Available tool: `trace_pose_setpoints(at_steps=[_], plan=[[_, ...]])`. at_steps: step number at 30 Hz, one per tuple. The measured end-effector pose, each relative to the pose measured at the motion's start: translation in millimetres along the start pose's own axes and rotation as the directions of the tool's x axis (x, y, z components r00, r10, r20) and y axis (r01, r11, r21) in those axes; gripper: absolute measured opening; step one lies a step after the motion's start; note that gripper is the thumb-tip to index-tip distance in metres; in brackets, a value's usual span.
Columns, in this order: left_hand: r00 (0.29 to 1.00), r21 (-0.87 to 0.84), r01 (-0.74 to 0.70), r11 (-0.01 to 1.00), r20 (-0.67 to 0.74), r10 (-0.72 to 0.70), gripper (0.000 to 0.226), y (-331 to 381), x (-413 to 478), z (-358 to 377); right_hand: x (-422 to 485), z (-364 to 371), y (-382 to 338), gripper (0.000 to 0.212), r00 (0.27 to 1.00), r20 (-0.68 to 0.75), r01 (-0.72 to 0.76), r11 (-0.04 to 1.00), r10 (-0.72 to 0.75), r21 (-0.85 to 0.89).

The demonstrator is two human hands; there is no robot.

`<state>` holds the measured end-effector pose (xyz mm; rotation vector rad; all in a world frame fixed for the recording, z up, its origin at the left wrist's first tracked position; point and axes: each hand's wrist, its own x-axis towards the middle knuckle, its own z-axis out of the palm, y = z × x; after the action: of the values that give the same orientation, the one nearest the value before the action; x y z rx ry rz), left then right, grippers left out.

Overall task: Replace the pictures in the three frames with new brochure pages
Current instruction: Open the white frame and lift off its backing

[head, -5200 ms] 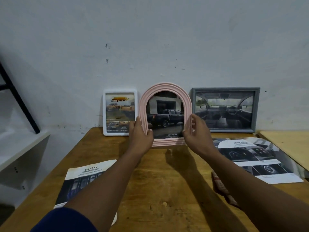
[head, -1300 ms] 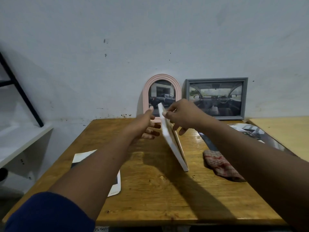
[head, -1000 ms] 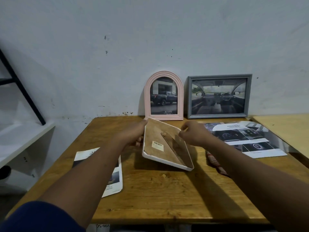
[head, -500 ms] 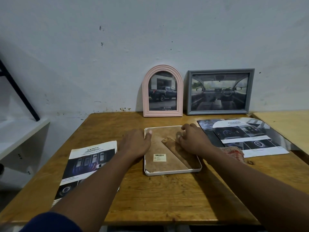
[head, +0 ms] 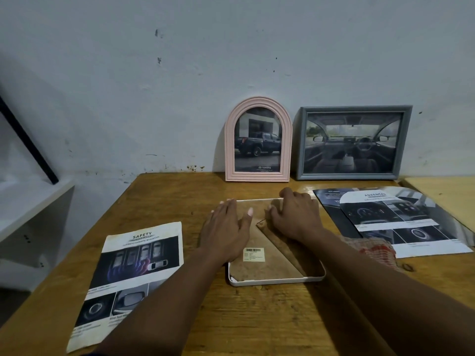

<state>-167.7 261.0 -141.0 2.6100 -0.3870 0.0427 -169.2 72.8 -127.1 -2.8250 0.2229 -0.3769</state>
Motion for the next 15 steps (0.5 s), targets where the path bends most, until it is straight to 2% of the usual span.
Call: trace_pose_setpoints(at_steps=[4, 9, 15], plan=[[1.0, 0.011, 0.011, 1.0, 0.003, -0.011, 0.077, 2, -1, -2, 11, 1, 1, 0.052, 0.996, 0.028, -0.092, 0.982, 0.088, 0.165], [0.999, -0.012, 0.045, 0.999, 0.017, -0.045, 0.08, 2, 1, 0, 19, 4, 3, 0.054, 0.991, 0.021, -0.132, 0.967, 0.131, 0.217], [0.997, -0.052, 0.08, 0.995, 0.017, -0.079, 0.082, 2, 3, 0, 21, 4, 3, 0.048, 0.993, -0.021, -0.109, 0.967, 0.117, 0.229]])
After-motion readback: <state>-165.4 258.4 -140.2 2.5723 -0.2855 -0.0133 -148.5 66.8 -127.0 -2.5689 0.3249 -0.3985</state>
